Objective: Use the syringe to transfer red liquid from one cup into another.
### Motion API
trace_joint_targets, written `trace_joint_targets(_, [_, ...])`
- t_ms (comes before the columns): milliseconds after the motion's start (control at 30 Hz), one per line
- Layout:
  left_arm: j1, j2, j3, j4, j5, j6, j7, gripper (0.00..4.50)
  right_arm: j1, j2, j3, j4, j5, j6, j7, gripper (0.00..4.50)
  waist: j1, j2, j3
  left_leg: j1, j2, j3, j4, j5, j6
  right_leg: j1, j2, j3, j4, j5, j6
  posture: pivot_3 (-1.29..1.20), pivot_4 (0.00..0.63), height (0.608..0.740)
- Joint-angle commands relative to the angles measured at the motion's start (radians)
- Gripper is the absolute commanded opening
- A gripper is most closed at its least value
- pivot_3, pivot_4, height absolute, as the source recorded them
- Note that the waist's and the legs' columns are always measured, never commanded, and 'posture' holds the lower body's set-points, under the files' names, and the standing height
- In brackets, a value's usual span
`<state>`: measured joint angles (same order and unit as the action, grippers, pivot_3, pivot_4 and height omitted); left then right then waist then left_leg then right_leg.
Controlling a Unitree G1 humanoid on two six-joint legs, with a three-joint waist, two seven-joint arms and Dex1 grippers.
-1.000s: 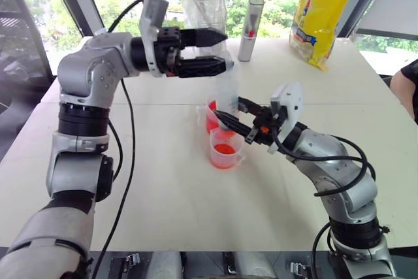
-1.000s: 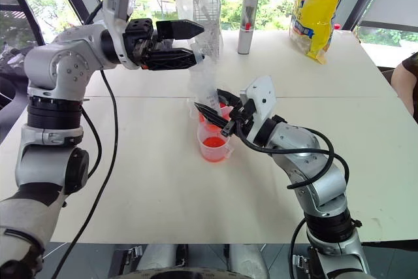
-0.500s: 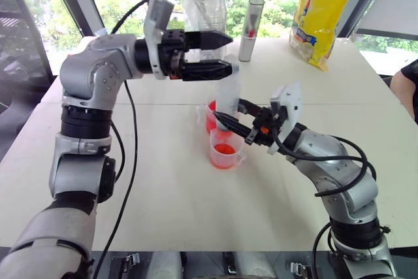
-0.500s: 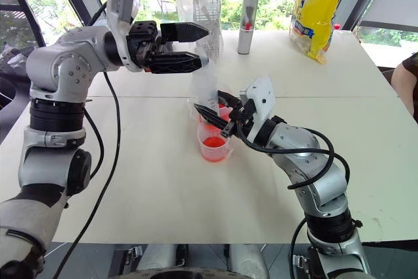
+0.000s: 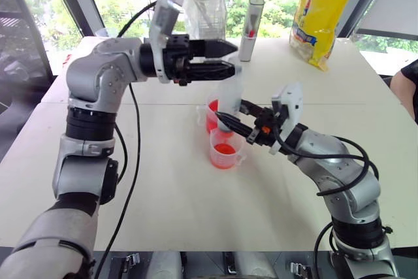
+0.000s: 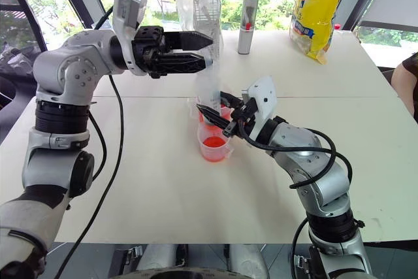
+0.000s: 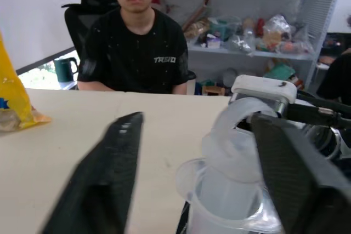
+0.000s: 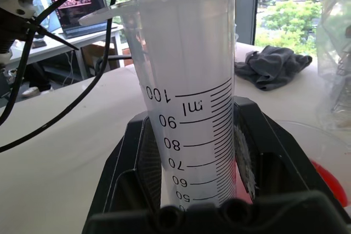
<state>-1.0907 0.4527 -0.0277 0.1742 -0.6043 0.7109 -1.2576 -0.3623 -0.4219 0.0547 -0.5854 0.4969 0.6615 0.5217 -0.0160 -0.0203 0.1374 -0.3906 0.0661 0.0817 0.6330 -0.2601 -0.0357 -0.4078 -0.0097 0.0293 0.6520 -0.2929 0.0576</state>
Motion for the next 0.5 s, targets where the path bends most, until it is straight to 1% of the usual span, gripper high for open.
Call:
trace_joint_targets(33, [0.004,0.013,-0.022,-0.025,0.029,-0.027,0.004,1.18,-0.027,0.001,-0.007,-0.046,0.023,-0.015,0.006,1.44,0.000,0.000,0.000,0.000,0.000,0.000,0.000,0.000,0.000,0.000,0.000,0.000,0.000,0.000,0.000,0.00,0.150,0.740])
trace_joint_targets(67, [0.004,0.015,-0.022,-0.026,0.029,-0.027,0.004,0.63,-0.027,0.001,-0.007,-0.047,0.022,-0.013,0.006,1.44,0.000,0.000,0.000,0.000,0.000,0.000,0.000,0.000,0.000,0.000,0.000,0.000,0.000,0.000,0.000,0.00,0.150,0.740])
trace_joint_targets(100, [0.005,0.016,-0.022,-0.028,0.027,-0.026,0.004,0.24,-0.027,0.002,-0.008,-0.047,0.023,-0.012,0.006,1.44,-0.001,0.000,0.000,0.000,0.000,0.000,0.000,0.000,0.000,0.000,0.000,0.000,0.000,0.000,0.000,0.00,0.150,0.740])
trace_joint_targets(133, [0.006,0.018,-0.022,-0.030,0.026,-0.026,0.004,0.02,-0.027,0.002,-0.008,-0.048,0.023,-0.011,0.005,1.44,-0.001,0.000,0.000,0.000,0.000,0.000,0.000,0.000,0.000,0.000,0.000,0.000,0.000,0.000,0.000,0.00,0.150,0.740])
trace_joint_targets(500, [0.040,0.048,-0.080,-0.079,0.050,-0.027,-0.031,0.02,-0.034,0.004,-0.010,-0.053,0.028,-0.010,0.004,1.44,0.001,0.000,0.000,0.000,0.000,0.000,0.000,0.000,0.000,0.000,0.000,0.000,0.000,0.000,0.000,0.00,0.150,0.740])
